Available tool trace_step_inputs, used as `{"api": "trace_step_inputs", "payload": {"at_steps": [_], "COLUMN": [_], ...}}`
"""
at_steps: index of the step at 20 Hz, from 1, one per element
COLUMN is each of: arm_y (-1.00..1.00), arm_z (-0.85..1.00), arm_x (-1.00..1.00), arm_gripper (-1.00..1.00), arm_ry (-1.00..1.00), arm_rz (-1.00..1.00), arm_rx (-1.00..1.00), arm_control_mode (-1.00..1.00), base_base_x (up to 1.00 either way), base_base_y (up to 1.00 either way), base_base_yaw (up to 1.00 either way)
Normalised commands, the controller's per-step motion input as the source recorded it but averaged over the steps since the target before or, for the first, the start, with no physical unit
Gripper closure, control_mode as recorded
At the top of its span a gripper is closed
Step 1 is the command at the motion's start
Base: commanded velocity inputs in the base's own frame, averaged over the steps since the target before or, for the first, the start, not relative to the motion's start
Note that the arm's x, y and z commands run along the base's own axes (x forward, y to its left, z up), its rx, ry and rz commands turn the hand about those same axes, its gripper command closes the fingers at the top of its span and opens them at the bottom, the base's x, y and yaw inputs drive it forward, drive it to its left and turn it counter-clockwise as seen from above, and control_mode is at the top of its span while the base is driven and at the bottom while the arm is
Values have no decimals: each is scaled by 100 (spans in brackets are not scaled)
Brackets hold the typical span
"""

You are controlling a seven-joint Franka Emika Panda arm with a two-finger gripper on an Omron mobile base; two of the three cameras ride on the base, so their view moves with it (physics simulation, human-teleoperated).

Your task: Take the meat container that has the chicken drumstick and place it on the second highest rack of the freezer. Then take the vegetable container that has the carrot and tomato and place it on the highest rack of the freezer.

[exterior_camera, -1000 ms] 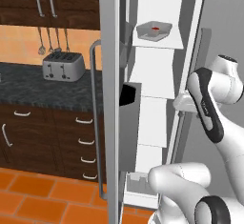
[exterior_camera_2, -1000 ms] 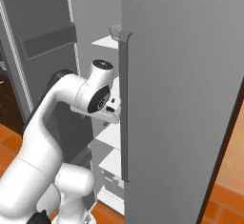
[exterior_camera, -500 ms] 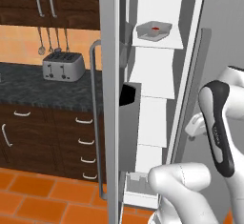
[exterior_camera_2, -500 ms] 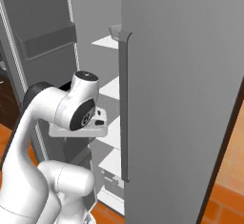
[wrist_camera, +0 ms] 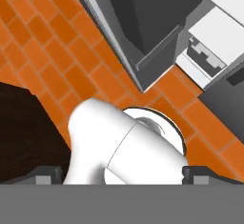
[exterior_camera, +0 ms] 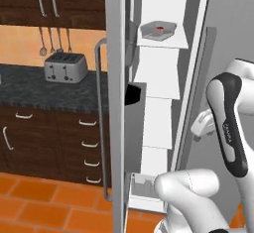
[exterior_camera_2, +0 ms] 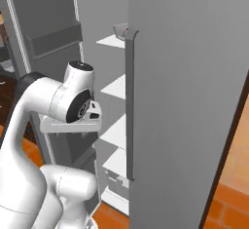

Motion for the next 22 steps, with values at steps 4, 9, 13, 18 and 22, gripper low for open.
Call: {"api": "trace_step_inputs", "payload": {"at_steps": [4, 9, 13, 18, 22], "arm_y": [0, 0, 0, 0, 0], "arm_z": [0, 0, 0, 0, 0], "arm_x": [0, 0, 0, 0, 0], "arm_gripper": [-100, -100, -100, -100, -100], "arm_ry": [0, 0, 0, 0, 0], "arm_rz": [0, 0, 0, 0, 0], "arm_rx": [0, 0, 0, 0, 0], "arm_control_mode": [100, 100, 100, 100, 100], "base_base_x": [-71, -56, -48, -35, -23], "base_base_y": [0, 0, 0, 0, 19], "base_base_yaw": [20, 61, 78, 80, 78]}}
